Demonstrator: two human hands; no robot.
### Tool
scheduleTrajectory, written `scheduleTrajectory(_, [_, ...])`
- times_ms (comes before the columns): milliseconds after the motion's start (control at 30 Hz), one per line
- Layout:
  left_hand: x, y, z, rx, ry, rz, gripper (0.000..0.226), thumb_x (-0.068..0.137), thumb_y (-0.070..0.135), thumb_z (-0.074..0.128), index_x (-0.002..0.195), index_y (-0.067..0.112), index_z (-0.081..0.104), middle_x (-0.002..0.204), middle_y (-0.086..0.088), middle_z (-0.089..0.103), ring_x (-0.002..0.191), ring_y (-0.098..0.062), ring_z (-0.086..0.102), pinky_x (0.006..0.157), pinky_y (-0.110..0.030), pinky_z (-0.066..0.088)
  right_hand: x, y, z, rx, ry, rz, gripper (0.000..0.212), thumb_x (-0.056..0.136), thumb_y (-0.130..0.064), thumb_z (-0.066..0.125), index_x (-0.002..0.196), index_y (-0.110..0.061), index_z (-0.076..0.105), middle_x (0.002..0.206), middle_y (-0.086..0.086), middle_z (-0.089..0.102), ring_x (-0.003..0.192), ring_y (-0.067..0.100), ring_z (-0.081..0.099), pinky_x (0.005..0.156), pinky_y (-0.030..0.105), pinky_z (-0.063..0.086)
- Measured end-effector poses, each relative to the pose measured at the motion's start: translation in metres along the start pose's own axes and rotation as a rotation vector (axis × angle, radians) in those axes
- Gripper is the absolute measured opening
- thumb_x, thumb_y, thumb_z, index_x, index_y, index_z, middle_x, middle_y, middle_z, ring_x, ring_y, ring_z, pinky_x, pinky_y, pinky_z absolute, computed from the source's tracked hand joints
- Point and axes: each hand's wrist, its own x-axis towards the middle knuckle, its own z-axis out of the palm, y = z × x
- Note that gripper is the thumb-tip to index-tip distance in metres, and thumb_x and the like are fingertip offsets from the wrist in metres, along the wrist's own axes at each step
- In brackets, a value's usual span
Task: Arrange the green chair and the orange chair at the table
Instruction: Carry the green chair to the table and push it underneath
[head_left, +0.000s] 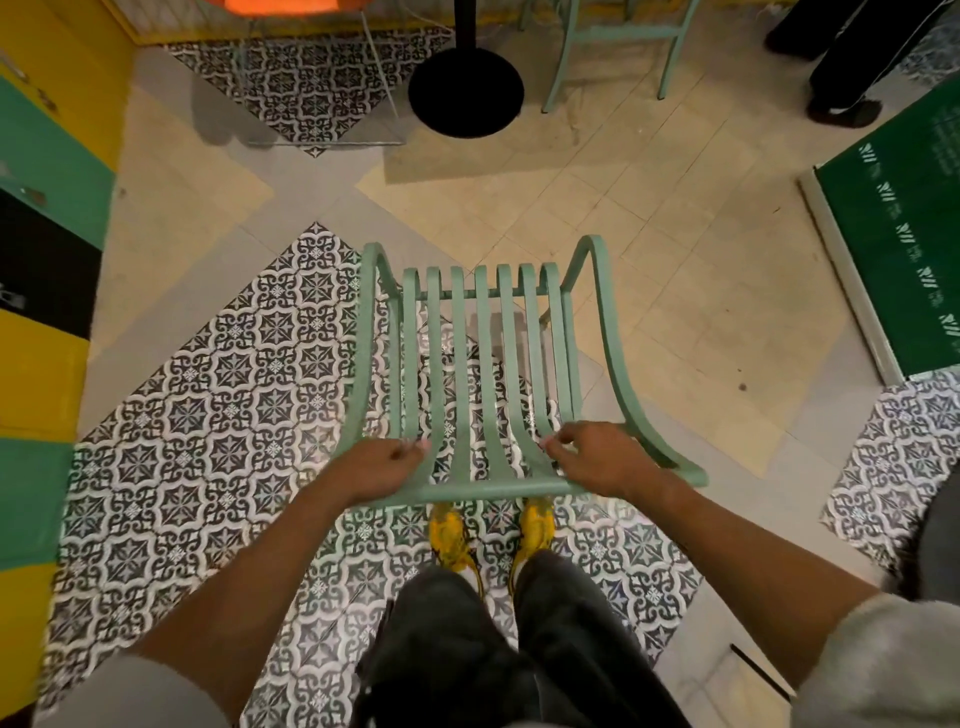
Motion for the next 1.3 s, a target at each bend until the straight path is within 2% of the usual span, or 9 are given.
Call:
scheduleTrajectory(100, [-0.039,0.017,0.021,0.205,0.064,0.011,0.100,0.085,0.096,0.010,0.150,0.036,0.056,0.151,-0.006,0.060,0.137,-0.031,0.057,0.116,-0.053,0.037,-0.039,-0.008,0.012,-0.170,0.107,-0.068,0.092,0.094,-0.089,0.010,0.096,-0.026,0.077,0.076,0.000,0.071,0.075,0.019,0.071,0.075,0.034,0.057])
scheduleTrajectory(167, [-0.054,0.026,0.033,0.271,0.211,0.024,0.113,0.070,0.108,0.013,0.139,0.035,0.065,0.131,-0.004,0.073,0.119,-0.027,0.068,0.106,-0.047,0.047,-0.050,-0.010,0.016,-0.268,0.181,-0.130,0.097,0.087,-0.097,0.011,0.092,-0.024,0.076,0.071,0.000,0.067,0.069,0.020,0.068,0.076,0.037,0.059])
scheduleTrajectory(233, [-0.060,0.028,0.042,0.345,0.326,0.058,0.117,0.057,0.113,0.030,0.132,0.032,0.069,0.121,-0.001,0.076,0.107,-0.024,0.072,0.097,-0.041,0.054,-0.053,-0.014,0.013,-0.343,0.179,-0.167,0.099,0.075,-0.107,0.020,0.094,-0.026,0.073,0.076,-0.002,0.070,0.070,0.020,0.068,0.077,0.038,0.060])
scheduleTrajectory(300, [-0.059,0.024,0.044,0.440,0.354,0.092,0.104,0.063,0.106,0.048,0.132,0.031,0.067,0.117,0.002,0.076,0.105,-0.021,0.072,0.095,-0.038,0.056,-0.052,-0.015,0.008,-0.395,0.127,-0.173,0.098,0.069,-0.109,0.032,0.109,-0.029,0.072,0.084,-0.004,0.072,0.075,0.019,0.069,0.079,0.039,0.061])
scheduleTrajectory(367, [-0.054,0.021,0.042,0.501,0.373,0.115,0.074,0.078,0.088,0.060,0.124,0.031,0.070,0.107,0.004,0.077,0.099,-0.020,0.073,0.088,-0.035,0.057,-0.051,-0.015,0.007,-0.431,0.095,-0.159,0.085,0.077,-0.099,0.046,0.123,-0.032,0.070,0.091,-0.005,0.074,0.081,0.019,0.071,0.079,0.039,0.062])
scheduleTrajectory(500, [-0.041,0.024,0.039,0.578,0.375,0.113,0.032,0.089,0.047,0.071,0.115,0.028,0.074,0.100,0.000,0.077,0.095,-0.024,0.074,0.086,-0.037,0.059,-0.047,-0.022,0.010,-0.458,0.138,-0.094,0.055,0.091,-0.076,0.060,0.126,-0.035,0.073,0.100,-0.004,0.076,0.086,0.020,0.073,0.079,0.038,0.063])
scheduleTrajectory(733, [-0.023,0.024,0.028,0.696,0.345,0.187,0.027,0.090,0.040,0.068,0.111,0.024,0.073,0.100,-0.004,0.075,0.095,-0.029,0.073,0.083,-0.039,0.055,-0.039,-0.028,-0.003,-0.448,0.110,-0.065,0.045,0.094,-0.064,0.064,0.130,-0.038,0.071,0.105,-0.005,0.076,0.088,0.019,0.073,0.080,0.037,0.063])
scheduleTrajectory(1033, [0.003,0.040,-0.005,0.631,0.339,0.183,0.021,0.090,0.021,0.066,0.109,0.025,0.074,0.096,-0.001,0.074,0.092,-0.025,0.072,0.085,-0.038,0.057,-0.009,-0.035,-0.033,-0.438,0.076,-0.055,0.047,0.090,-0.060,0.064,0.133,-0.039,0.070,0.109,-0.002,0.078,0.095,0.025,0.075,0.084,0.038,0.061])
scheduleTrajectory(1300, [0.032,0.070,-0.036,0.626,0.330,0.148,0.031,0.086,0.026,0.066,0.116,0.029,0.073,0.100,0.000,0.077,0.095,-0.023,0.074,0.086,-0.037,0.060,0.038,-0.018,-0.073,-0.453,0.052,-0.150,0.046,0.089,-0.051,0.062,0.132,-0.037,0.072,0.109,0.000,0.079,0.094,0.026,0.075,0.081,0.038,0.060])
